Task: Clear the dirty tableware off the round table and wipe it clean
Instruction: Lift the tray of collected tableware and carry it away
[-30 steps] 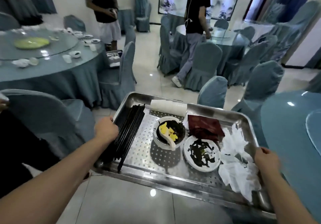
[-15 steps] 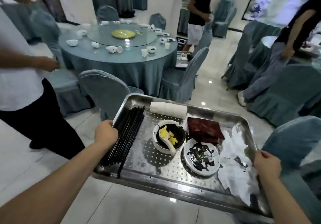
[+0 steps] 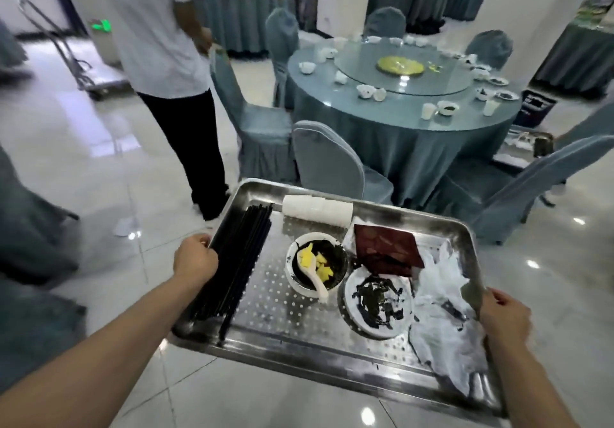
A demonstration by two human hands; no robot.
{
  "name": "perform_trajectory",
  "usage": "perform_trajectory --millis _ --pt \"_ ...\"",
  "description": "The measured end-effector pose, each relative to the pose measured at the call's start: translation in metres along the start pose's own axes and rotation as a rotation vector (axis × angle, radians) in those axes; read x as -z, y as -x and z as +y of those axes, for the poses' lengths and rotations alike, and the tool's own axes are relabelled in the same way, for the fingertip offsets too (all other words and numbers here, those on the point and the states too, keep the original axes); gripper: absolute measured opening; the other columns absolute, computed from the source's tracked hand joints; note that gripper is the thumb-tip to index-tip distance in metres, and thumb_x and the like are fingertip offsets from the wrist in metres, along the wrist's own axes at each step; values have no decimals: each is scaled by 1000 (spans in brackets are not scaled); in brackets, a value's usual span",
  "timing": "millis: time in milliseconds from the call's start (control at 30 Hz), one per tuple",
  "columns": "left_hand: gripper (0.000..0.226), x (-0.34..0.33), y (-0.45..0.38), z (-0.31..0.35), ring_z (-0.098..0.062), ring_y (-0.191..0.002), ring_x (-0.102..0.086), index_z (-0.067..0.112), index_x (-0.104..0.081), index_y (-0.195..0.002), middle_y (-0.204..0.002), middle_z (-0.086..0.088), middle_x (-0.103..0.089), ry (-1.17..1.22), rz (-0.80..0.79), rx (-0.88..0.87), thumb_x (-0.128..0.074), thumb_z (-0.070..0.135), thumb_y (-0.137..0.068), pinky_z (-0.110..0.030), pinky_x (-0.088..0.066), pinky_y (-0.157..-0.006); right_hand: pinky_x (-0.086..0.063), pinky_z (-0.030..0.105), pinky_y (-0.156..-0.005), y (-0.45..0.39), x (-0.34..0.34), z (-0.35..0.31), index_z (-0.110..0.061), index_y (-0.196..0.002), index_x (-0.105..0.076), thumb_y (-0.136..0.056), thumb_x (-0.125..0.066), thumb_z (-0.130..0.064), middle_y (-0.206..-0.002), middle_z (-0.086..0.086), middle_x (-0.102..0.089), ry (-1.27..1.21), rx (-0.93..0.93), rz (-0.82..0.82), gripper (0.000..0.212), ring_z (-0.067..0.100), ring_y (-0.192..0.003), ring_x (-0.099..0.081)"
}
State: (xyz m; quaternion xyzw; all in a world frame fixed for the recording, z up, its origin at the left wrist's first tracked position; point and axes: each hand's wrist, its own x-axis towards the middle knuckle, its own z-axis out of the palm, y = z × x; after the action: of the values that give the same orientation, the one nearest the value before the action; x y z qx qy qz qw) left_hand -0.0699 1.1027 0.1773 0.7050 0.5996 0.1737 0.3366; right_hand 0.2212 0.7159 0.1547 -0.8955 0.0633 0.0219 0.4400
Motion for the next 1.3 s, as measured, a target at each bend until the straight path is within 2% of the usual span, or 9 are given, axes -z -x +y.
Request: perform_trajectory --millis 100,200,400,533,633,800,1033,1167,1300 --pt "30 25 -15 -26 -41 -115 -60 11 -71 -96 -106 -20 -65 3 77 99 -50 -9 -89 -34 -43 -87 -49 50 -92 -15 -52 -25 1 -109 -73 -83 -58 -39 -102 31 -69 13 33 -113 51 47 -98 -64" --pt "37 50 -36 -57 -42 -117 -59 5 -68 -122 -123 -22 -67 12 156 194 -51 -5 -91 -37 -45 -97 -50 48 -93 -19 -107 -52 -2 -111 -73 -93 -59 -30 -107 27 -70 53 81 -200 36 44 -101 -63" --pt "23 97 -100 -126 -44 -98 -66 2 -72 -92 -98 -26 -71 30 271 264 -54 -7 -82 -44 -52 -90 -50 45 -90 8 -217 -130 -1 -114 -71 -95 -58 -20 -106 23 -70 46 191 -305 30 39 -101 -65" --pt "32 131 -140 -152 -43 -103 -65 4 -74 -107 -106 -22 -72 32 331 336 -53 -5 -85 -43 -51 -93 -48 40 -91 36 -283 -187 0 -115 -72 -94 -58 -18 -108 22 -70 47 246 -349 30 38 -104 -65" --pt "34 155 -172 -165 -41 -99 -66 6 -75 -109 -104 -21 -73 87 366 357 -53 -6 -86 -40 -50 -88 -50 43 -94 52 -331 -222 -1 -111 -73 -90 -58 -25 -106 21 -72 22 284 -374 36 38 -104 -66" --pt "33 190 -224 -183 -33 -88 -62 10 -75 -109 -102 -16 -73 105 401 398 -53 -5 -88 -36 -46 -78 -48 41 -96 75 -395 -283 3 -114 -71 -96 -59 -13 -111 23 -71 25 328 -403 27 38 -106 -65" --pt "31 210 -311 -192 -28 -71 -56 15 -70 -88 -81 -11 -66 115 453 456 -50 -9 -85 -36 -42 -68 -48 40 -94 79 -492 -357 -1 -113 -73 -96 -58 -16 -111 22 -71 72 383 -444 27 39 -106 -64" --pt "29 210 -380 -188 -33 -80 -59 15 -66 -87 -85 -11 -65 112 485 494 -51 -10 -86 -34 -41 -70 -49 39 -89 66 -567 -401 -2 -105 -75 -95 -56 -15 -97 18 -71 62 388 -490 25 35 -95 -64" --pt "34 218 -452 -185 -37 -97 -65 13 -74 -109 -102 -12 -73 118 502 557 -54 -3 -87 -36 -50 -84 -48 37 -80 49 -639 -451 -7 -89 -74 -94 -55 -17 -86 14 -67 70 375 -528 22 36 -85 -61"
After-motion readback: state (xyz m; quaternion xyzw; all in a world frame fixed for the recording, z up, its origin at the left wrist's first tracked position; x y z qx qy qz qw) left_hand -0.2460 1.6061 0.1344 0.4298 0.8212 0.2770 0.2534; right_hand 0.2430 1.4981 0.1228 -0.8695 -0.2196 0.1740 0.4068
